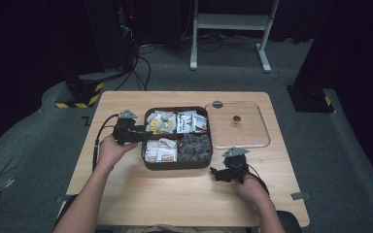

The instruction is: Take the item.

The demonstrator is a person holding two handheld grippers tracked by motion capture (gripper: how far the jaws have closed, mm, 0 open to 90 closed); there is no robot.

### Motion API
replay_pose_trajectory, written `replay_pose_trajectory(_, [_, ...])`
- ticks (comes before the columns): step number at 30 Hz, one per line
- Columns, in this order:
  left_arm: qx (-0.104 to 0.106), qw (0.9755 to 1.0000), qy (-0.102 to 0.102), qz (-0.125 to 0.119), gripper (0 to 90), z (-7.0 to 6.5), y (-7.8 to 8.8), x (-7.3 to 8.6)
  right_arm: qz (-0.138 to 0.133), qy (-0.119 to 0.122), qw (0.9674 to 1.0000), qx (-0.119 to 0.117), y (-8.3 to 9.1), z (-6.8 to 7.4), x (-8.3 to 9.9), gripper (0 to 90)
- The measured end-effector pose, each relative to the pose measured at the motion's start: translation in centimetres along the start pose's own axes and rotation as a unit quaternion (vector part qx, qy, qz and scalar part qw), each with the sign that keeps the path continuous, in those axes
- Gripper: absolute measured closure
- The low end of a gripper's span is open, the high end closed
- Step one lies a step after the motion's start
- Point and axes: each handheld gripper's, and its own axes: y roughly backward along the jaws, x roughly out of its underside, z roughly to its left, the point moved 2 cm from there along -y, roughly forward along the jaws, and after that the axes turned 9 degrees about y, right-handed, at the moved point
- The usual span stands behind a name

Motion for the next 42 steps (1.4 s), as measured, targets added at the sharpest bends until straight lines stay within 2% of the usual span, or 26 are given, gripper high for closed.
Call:
replay_pose_trajectory(8, [0.020,0.9995,-0.009,0.021,54.1,-0.7,-1.4,0.3,0.000,-0.001,1.0000,0.000,0.0,0.0,0.0,8.0])
replay_pose_trajectory(12, [0.025,0.9991,-0.016,0.029,55.1,-1.0,-2.1,0.5,0.000,-0.001,1.0000,0.000,0.0,0.0,0.0,8.0])
replay_pose_trajectory(16, [0.021,0.9987,-0.026,0.037,55.1,-1.2,-2.7,0.7,0.000,-0.002,1.0000,0.000,0.0,0.0,0.0,8.1])
replay_pose_trajectory(21, [0.037,0.9982,-0.020,0.042,56.1,-1.2,-3.2,0.9,0.000,-0.001,1.0000,0.000,0.0,0.0,0.0,8.0])
replay_pose_trajectory(26, [0.032,0.9977,-0.032,0.050,56.6,-1.4,-3.6,1.2,0.000,-0.001,1.0000,0.000,0.0,0.0,0.0,8.0])
replay_pose_trajectory(31, [0.021,0.9980,-0.030,0.051,59.6,-1.3,-3.9,1.3,0.000,-0.001,1.0000,0.000,0.0,0.0,0.0,8.0])
replay_pose_trajectory(37, [0.022,0.9975,-0.032,0.060,64.4,-1.0,-4.3,1.4,0.000,-0.001,1.0000,0.000,0.0,0.0,0.0,8.0])
replay_pose_trajectory(42, [0.026,0.9969,-0.044,0.061,69.0,-1.1,-4.3,1.3,0.000,-0.001,1.0000,0.000,0.0,0.0,0.0,8.0])
